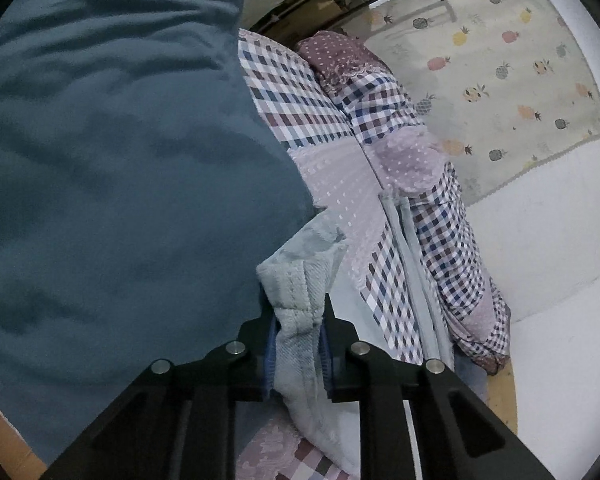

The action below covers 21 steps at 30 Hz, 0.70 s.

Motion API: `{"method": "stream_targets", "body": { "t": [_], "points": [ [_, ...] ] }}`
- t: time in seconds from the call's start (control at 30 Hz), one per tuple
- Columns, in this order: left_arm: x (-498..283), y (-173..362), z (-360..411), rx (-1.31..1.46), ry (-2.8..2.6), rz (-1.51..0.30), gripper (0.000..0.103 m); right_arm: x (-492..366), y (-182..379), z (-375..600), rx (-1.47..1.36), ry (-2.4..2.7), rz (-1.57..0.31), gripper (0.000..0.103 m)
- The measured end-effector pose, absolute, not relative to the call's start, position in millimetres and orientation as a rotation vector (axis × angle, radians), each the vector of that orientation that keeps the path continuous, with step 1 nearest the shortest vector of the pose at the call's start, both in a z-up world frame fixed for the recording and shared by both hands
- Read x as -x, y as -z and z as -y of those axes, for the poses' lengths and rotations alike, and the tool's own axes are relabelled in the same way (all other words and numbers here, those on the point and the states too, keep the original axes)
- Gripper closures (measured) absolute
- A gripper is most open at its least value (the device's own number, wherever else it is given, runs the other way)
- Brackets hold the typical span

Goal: Fold clothes

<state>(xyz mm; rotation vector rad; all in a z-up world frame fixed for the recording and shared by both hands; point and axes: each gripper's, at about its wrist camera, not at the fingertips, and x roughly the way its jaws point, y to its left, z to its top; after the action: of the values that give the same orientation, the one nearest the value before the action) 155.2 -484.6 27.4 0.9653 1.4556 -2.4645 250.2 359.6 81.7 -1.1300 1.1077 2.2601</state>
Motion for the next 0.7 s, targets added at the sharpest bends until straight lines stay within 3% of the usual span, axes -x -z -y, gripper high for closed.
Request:
{"method": "stream_targets", "body": {
  "t": [0.5, 0.53, 0.57, 0.63, 0.7],
  "points": [
    [-151, -38, 485, -0.992, 2.431, -1.41, 0.087, -191, -38, -364, 1.11, -2.193, -1.16, 0.057],
    [-150, -39, 485, -0.991, 2.429, -1.412, 0.087, -190, -39, -365, 1.097, -2.202, -1.172, 0.064],
    [-150, -40, 485, -0.991, 2.426, -1.415, 0.087, -192, -43, -364, 1.077, -2.212, -1.169, 0.085],
    [-149, -42, 486, -0.99, 2.421, -1.419, 0.088, -194, -50, -363, 1.037, -2.232, -1.163, 0.094],
    [-149, -44, 486, -0.989, 2.416, -1.424, 0.088, -196, -58, -361, 0.997, -2.251, -1.157, 0.096]
  ]
}}
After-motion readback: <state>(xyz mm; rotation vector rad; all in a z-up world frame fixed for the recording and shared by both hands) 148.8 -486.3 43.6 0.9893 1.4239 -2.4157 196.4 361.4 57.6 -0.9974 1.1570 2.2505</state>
